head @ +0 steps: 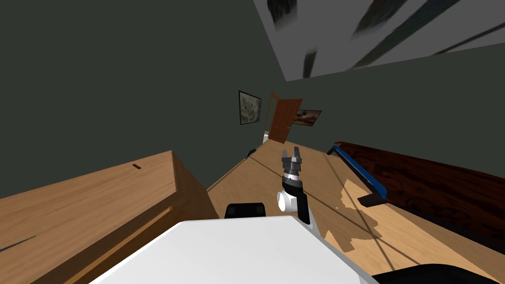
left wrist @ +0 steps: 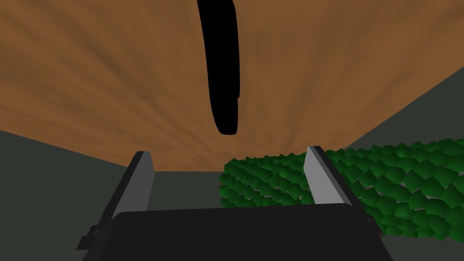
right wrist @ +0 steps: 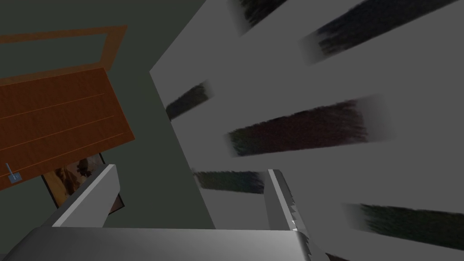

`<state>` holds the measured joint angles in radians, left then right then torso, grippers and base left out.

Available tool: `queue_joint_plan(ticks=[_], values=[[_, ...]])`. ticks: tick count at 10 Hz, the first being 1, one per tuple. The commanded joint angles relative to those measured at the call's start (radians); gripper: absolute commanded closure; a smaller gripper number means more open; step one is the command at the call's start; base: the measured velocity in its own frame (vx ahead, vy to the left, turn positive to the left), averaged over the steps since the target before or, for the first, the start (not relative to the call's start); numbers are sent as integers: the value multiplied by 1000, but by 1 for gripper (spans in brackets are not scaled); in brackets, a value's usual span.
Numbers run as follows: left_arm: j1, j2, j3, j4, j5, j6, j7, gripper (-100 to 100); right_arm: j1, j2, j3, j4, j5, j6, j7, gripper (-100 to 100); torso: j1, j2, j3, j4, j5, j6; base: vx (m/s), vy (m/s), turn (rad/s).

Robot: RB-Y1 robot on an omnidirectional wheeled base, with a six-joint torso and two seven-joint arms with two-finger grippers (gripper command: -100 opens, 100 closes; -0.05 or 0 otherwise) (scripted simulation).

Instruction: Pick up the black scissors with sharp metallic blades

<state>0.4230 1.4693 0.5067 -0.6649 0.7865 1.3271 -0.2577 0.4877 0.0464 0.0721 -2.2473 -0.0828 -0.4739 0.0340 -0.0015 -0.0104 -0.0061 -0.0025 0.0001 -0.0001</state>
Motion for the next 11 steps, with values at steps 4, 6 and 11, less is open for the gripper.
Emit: queue_joint_plan(ticks=[4,6,11], values=[[-26,2,-8,130,119,81,-51,-100,0,0,0,0,0,0,0,0,0,3,1,0,0,0,129,-25,-14],[-28,-1,-8,159,153,103,-65,-100,0,0,0,0,0,0,0,0,-1,2,1,0,0,0,120,-13,-9],[-22,-33,-6,149,140,83,-47,-100,0,0,0,0,0,0,0,0,1,11,6,3,0,0,7,5,-17]])
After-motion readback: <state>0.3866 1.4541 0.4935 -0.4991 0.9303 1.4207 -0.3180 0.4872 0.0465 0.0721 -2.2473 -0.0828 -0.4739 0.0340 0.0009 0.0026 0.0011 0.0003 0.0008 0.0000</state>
